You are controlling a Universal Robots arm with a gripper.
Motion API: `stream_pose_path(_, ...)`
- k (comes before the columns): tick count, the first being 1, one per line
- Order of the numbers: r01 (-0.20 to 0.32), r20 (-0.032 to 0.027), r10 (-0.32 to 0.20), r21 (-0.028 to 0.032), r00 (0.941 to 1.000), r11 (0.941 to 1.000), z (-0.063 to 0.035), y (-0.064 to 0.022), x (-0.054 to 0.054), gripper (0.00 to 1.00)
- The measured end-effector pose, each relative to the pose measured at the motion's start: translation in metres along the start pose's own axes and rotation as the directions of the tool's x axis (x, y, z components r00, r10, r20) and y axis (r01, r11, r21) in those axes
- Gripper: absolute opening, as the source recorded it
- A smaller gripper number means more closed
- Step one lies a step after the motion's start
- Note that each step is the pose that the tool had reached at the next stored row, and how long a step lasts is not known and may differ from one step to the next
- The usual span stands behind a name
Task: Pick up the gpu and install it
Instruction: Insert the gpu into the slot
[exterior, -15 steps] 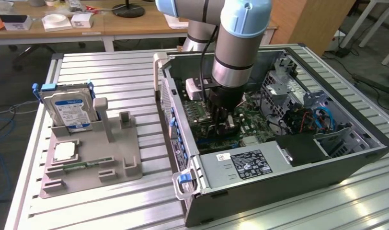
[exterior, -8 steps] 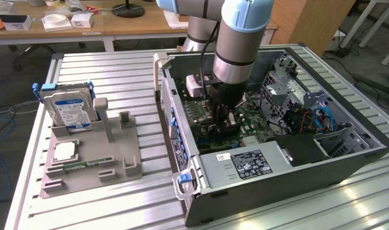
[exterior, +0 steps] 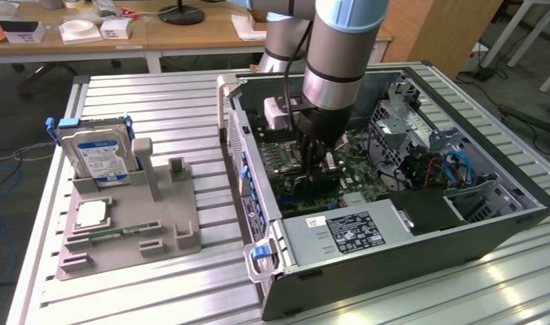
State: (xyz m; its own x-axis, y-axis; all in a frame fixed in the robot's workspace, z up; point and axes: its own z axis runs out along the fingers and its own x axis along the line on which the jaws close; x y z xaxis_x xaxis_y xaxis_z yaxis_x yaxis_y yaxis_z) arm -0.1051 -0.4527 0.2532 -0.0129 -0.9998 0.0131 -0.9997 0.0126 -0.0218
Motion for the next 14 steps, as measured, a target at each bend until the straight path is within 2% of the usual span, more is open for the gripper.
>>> stream_pose_path(7,0.000,-0.0001,0.000,0.0058,1.0000,1.0000,-0.0209,-0.0005,0.000,0.34)
stream_pose_path(9,0.000,0.0001,0.000,0.0066,1.0000,1.0000,-0.0227,-0.0005,0.000,0.34)
stream_pose_path(10,0.000,0.0002,0.000,0.0066,1.0000,1.0000,-0.0227,-0.0005,0.000,0.33)
stream_pose_path(11,0.000,0.0003,0.000,0.0066,1.0000,1.0000,-0.0227,-0.0005,0.000,0.26)
stream_pose_path(12,0.000,0.0002,0.000,0.0066,1.0000,1.0000,-0.0227,-0.0005,0.000,0.26)
stream_pose_path(14,0.000,0.0002,0.000,0.0065,1.0000,1.0000,-0.0227,-0.0005,0.000,0.14)
